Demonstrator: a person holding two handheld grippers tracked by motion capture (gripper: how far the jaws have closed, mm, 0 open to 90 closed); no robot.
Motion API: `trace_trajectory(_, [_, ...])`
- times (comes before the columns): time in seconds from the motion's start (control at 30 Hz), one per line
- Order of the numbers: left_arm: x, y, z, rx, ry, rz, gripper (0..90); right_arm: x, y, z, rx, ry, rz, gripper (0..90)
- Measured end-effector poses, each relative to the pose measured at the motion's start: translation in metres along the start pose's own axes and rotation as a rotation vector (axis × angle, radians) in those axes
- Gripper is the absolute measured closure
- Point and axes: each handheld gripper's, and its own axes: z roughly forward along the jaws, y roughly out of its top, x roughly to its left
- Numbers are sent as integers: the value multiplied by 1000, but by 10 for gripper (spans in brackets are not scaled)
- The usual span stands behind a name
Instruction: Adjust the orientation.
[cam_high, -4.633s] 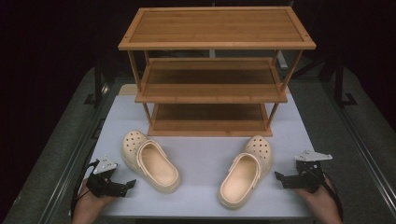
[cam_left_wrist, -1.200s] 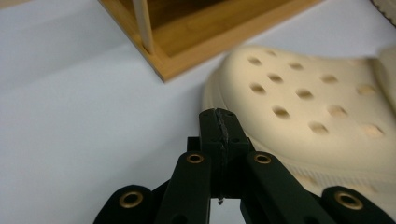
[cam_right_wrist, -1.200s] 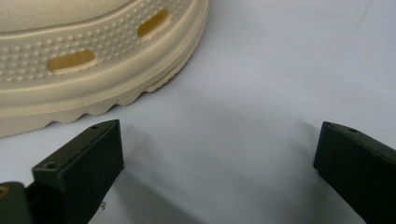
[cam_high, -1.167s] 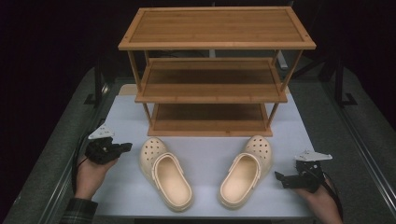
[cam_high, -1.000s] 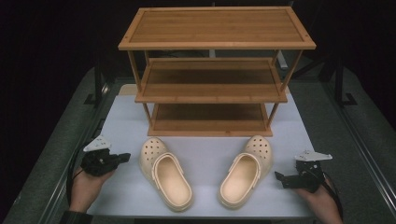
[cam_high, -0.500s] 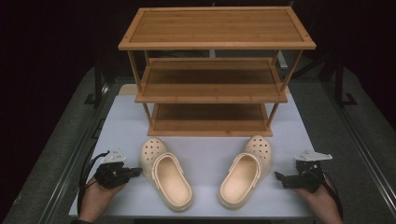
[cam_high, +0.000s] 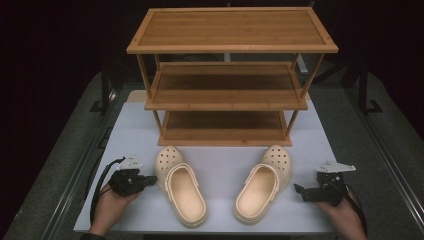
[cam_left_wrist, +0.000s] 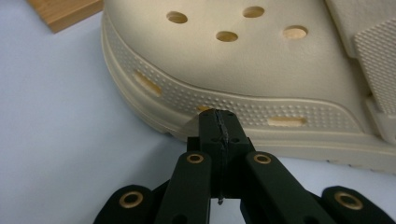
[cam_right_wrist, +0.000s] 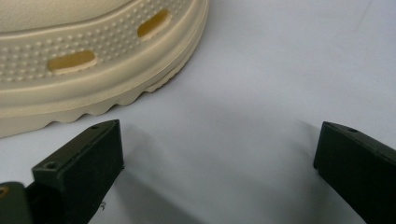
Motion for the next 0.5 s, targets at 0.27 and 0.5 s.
trace_trajectory(0.27, [0,21,20,3,-16,31,900,0,0,0,-1,-1,0,10])
trace_trajectory(0.5, [-2,33,32,8,-30,50,900,0,0,0,-1,-1,0,10])
